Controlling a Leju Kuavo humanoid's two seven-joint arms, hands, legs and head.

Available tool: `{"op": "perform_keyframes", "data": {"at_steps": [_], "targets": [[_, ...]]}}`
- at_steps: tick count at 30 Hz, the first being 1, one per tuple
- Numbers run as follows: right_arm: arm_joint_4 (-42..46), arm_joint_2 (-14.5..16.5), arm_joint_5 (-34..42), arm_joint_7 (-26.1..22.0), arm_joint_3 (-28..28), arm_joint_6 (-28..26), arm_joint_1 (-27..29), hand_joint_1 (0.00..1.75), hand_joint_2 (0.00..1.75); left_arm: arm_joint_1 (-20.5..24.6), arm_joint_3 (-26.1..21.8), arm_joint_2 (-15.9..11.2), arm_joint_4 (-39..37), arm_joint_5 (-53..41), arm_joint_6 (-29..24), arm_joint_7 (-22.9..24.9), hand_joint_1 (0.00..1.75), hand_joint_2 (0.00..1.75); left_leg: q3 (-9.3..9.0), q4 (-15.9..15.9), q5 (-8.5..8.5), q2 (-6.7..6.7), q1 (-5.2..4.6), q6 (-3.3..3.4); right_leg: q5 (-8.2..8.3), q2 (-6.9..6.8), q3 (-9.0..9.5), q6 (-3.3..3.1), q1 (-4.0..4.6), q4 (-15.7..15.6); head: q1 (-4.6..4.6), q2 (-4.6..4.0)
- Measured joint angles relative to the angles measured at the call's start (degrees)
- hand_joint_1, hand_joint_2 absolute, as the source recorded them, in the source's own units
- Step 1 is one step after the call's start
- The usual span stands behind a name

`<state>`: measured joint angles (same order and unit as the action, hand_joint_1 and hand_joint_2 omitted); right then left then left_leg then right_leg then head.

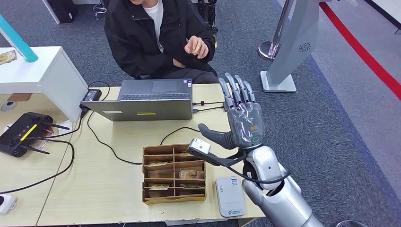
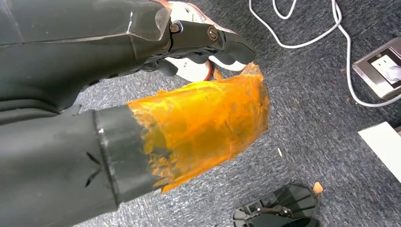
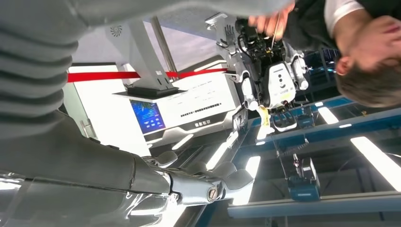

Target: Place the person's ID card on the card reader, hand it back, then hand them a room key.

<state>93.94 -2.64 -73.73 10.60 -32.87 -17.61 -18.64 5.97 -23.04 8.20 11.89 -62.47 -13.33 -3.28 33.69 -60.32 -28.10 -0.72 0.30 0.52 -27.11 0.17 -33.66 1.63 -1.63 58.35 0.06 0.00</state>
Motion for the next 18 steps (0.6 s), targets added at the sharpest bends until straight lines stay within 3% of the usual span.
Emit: {"op": "perform_keyframes", "data": {"at_steps": [11, 18], "targets": [[4.6, 0.0, -0.3, -1.8, -0.3, -2.3, 2.2, 0.0, 0.0, 0.0, 0.2, 0.0, 0.0, 0.6, -0.1, -0.1, 0.0, 0.0, 0.01, 0.0, 0.0, 0.0, 0.0, 0.0, 0.0, 0.0, -0.01, 0.0, 0.0, 0.0, 0.0, 0.0], [7.3, -0.1, 3.7, -4.4, -1.0, -2.7, 3.4, 0.0, 0.0, 0.0, 0.2, 0.0, 0.0, 1.0, -0.1, -0.4, 0.0, 0.0, 0.0, 0.0, 0.0, 0.0, 0.0, 0.0, 0.0, 0.0, 0.0, 0.0, 0.0, 0.0, -0.01, 0.0]]}}
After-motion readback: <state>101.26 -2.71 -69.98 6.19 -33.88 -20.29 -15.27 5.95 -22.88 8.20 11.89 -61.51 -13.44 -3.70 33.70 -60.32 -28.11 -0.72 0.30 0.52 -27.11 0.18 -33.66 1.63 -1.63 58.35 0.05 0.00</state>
